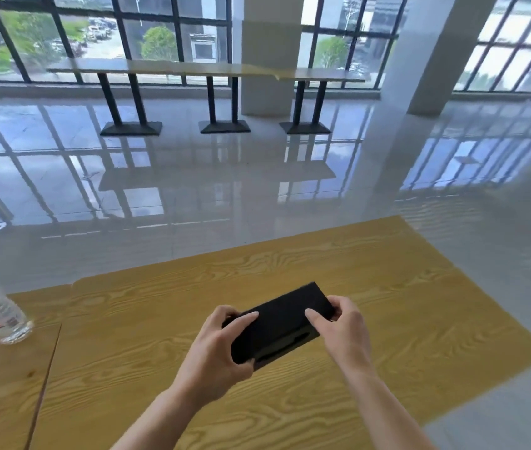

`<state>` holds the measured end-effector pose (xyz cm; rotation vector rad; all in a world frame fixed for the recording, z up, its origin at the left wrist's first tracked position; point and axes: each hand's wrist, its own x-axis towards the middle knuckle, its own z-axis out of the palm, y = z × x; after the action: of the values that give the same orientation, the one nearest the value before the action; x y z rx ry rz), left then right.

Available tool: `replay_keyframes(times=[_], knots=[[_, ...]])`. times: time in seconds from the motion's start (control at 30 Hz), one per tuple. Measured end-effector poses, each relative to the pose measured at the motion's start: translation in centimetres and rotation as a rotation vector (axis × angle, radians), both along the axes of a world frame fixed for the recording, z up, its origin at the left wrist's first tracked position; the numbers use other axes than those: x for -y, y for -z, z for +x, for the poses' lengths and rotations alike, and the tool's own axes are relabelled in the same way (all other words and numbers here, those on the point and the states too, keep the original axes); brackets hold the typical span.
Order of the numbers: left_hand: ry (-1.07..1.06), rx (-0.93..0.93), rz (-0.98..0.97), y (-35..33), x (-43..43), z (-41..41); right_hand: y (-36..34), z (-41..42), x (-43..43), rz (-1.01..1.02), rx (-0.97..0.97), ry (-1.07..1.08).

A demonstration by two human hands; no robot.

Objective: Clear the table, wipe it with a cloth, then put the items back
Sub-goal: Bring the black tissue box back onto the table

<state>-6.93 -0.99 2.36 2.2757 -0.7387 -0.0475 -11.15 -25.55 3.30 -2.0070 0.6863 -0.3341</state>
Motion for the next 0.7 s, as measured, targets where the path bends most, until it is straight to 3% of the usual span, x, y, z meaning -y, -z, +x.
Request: replay_keyframes(times=[0.33, 0.7], knots=[[0.114, 0.002, 0.07, 0.6, 15.5, 0.7, 0.9, -2.2, 15.2, -0.041, -0.035, 0.088], [0.311, -0.033, 0.056, 1.1, 24.3, 6.8, 1.3, -1.6, 21.7, -0.014, -0.08, 0.27]])
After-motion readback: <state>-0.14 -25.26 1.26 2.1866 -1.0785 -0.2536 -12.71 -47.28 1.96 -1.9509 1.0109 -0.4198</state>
